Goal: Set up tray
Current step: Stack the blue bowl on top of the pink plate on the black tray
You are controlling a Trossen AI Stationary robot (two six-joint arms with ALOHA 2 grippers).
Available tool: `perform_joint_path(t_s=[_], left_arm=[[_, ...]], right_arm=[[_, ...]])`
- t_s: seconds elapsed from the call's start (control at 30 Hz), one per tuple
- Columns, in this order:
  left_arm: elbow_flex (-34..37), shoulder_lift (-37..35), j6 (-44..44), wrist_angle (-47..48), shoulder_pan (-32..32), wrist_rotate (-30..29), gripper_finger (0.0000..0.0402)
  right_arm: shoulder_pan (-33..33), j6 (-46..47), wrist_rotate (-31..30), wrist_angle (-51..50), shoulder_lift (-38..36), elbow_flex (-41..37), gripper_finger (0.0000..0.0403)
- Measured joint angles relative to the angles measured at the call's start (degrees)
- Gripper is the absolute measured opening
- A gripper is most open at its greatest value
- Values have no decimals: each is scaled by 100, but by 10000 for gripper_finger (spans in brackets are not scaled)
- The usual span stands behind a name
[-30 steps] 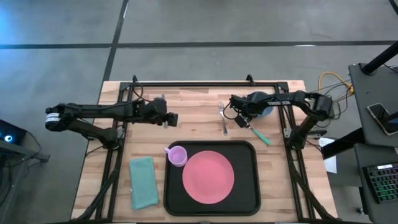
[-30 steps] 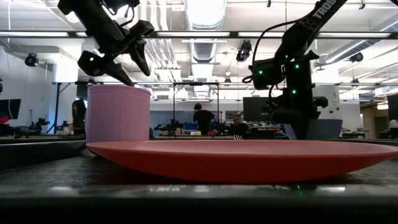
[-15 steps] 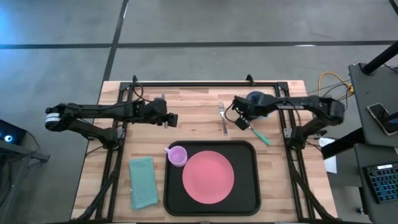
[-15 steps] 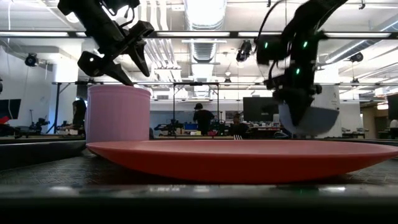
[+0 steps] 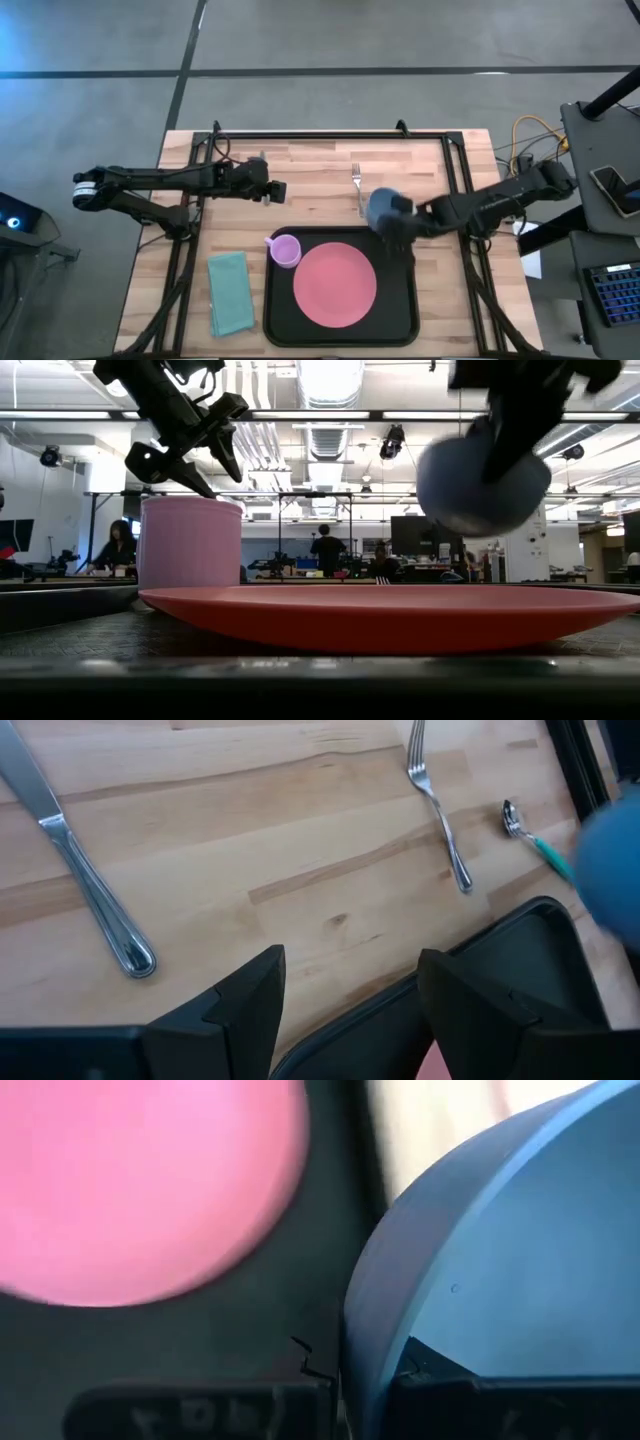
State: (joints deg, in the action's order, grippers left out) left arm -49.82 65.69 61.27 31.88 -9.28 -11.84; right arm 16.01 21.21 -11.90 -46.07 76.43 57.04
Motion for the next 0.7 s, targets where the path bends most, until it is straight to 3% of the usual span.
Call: perform_joint_path(t_s=[0.13, 0.37, 0.7], left_arm=[[0, 0, 97, 0, 20, -1, 208], [0, 0, 99, 22, 115, 94, 208], [0, 0, 207, 280, 511, 175, 208]], right_arm=[[716, -286, -294, -45, 640, 812, 9], [1233, -1322, -367, -615, 2070, 2354, 9], [1943, -2353, -329, -564, 3155, 3043, 9]])
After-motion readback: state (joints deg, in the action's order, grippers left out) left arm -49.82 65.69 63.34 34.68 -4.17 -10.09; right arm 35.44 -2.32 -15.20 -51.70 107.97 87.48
